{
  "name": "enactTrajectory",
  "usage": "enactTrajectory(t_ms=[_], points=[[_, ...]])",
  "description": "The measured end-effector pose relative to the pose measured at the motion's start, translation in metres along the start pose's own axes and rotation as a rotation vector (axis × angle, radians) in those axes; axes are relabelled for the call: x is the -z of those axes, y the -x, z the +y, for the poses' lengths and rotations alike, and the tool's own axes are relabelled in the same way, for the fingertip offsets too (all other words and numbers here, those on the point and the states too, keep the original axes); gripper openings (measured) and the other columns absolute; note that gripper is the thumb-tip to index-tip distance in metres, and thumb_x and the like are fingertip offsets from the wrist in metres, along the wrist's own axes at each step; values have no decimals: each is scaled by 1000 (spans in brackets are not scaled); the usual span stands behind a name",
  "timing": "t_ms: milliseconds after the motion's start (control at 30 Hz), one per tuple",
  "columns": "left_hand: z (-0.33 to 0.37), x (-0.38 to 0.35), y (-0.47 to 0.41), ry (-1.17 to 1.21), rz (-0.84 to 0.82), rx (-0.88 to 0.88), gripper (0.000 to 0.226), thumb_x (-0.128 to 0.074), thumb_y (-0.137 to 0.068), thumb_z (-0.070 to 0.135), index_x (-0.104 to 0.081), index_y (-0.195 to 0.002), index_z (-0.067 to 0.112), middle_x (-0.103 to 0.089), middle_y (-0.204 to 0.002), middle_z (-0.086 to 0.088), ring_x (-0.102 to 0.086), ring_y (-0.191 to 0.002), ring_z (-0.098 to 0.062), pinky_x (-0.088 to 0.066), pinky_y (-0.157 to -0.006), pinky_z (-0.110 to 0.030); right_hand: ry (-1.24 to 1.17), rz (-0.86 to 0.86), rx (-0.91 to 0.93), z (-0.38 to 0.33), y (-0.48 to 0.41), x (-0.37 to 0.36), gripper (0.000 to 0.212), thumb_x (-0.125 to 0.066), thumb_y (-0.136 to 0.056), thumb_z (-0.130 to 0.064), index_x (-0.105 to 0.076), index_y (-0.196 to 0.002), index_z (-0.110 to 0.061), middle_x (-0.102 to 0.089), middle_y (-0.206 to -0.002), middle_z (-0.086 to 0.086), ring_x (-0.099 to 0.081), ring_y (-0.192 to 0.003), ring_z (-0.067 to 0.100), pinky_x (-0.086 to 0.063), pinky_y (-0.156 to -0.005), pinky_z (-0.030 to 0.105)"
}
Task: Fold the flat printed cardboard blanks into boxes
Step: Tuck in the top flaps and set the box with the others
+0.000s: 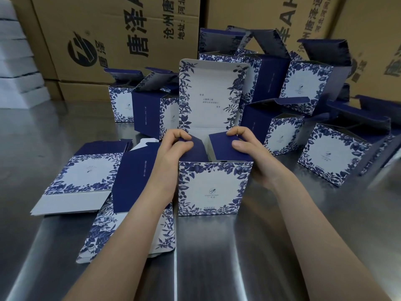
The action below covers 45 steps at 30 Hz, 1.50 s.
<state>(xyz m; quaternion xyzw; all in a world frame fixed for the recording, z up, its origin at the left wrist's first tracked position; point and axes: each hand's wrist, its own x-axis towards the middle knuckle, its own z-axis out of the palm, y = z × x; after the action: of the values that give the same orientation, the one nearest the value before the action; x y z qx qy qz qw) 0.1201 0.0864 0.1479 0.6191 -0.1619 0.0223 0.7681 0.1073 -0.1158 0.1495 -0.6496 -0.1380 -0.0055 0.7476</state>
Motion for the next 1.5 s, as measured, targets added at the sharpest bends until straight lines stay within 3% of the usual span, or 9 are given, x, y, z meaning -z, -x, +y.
enactTrajectory(t_ms=[367,500,633,833,1067,1133,1233,1333,1500], points=[[-2,0,-1,-11,8,2,15,-48,-66,18,-54,-70,31,-41,-83,-5,-40,-79,-20,-30,-73,-39,-11,22,6,3,-4,1,31,-68,-61,-22,-59,-90,-30,-63,-93,-1,-61,-72,17,-50,-62,27],[-4,-2,0,27,28,-11,13,-51,-77,29,-63,-76,34,-56,-94,-4,-53,-89,-22,-39,-81,-40,-4,80,47,6,-4,0,55,-75,-65,-31,-58,-117,-34,-64,-120,-11,-67,-102,14,-54,-80,30],[-8,-1,-4,85,58,5,22,-55,-85,31,-65,-103,40,-60,-124,1,-63,-106,-18,-50,-89,-37,-5,132,82,6,-5,-2,85,-79,-63,-32,-42,-139,-45,-44,-150,-3,-45,-137,21,-39,-112,47],[-11,4,-7,200,42,54,53,-53,-95,16,-47,-140,45,-53,-141,0,-66,-112,-19,-54,-85,-35,33,122,47,5,-5,-3,72,-78,-59,-35,-52,-125,-53,-45,-143,-14,-44,-136,10,-43,-109,37],[-6,3,-7,175,32,78,45,-49,-95,13,-61,-114,53,-51,-144,-1,-52,-130,-23,-37,-112,-50,51,182,61,9,-6,-3,69,-77,-57,-36,-57,-123,-38,-50,-142,-7,-51,-128,7,-36,-111,39],[-5,3,-6,193,37,68,40,-50,-95,11,-65,-110,46,-57,-135,0,-59,-120,-17,-45,-105,-42,46,155,76,10,-6,-1,63,-74,-65,-31,-56,-126,-29,-56,-138,-2,-55,-125,19,-38,-111,43],[-6,3,-6,241,32,41,33,-48,-96,9,-64,-109,35,-66,-117,-1,-68,-94,-14,-53,-81,-32,87,160,95,9,-5,-2,36,-66,-81,-24,-59,-116,-28,-69,-111,-10,-66,-100,10,-52,-87,25],[-6,4,-6,283,21,61,26,-49,-97,12,-62,-104,33,-68,-112,-1,-68,-85,-17,-54,-70,-32,69,160,60,9,-5,-5,22,-59,-87,-27,-62,-106,-35,-70,-109,-10,-67,-92,11,-52,-79,28],[-8,4,-6,312,31,44,24,-47,-98,14,-62,-99,32,-69,-91,8,-61,-82,-21,-50,-69,-33,-27,182,41,3,-5,-8,39,-46,-76,-25,-62,-111,-24,-69,-108,-5,-57,-98,22,-40,-83,38]])
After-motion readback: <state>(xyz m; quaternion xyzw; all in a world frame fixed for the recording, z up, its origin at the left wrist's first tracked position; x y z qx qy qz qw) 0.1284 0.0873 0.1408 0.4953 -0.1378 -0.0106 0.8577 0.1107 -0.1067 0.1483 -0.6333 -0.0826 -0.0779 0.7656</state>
